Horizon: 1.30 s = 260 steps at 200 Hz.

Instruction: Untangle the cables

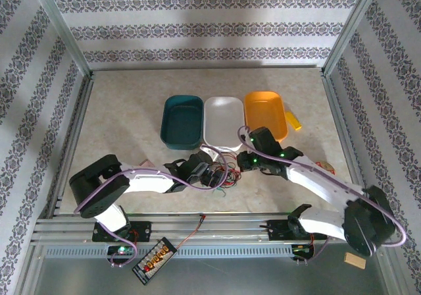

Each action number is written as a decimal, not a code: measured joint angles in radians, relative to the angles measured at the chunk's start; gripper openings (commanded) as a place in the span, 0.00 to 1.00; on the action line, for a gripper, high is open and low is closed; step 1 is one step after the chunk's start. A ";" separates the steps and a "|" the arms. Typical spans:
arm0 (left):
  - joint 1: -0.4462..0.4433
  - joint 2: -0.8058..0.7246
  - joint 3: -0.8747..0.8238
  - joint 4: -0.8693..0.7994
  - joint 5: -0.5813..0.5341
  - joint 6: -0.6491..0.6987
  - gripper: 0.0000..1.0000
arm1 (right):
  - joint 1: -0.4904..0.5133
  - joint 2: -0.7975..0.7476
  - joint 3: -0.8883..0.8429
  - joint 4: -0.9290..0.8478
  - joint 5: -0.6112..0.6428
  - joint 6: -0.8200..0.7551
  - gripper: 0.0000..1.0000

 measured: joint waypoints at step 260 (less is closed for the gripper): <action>0.000 0.087 -0.026 0.133 -0.109 -0.050 0.00 | -0.196 -0.497 0.286 0.238 0.838 -0.141 0.00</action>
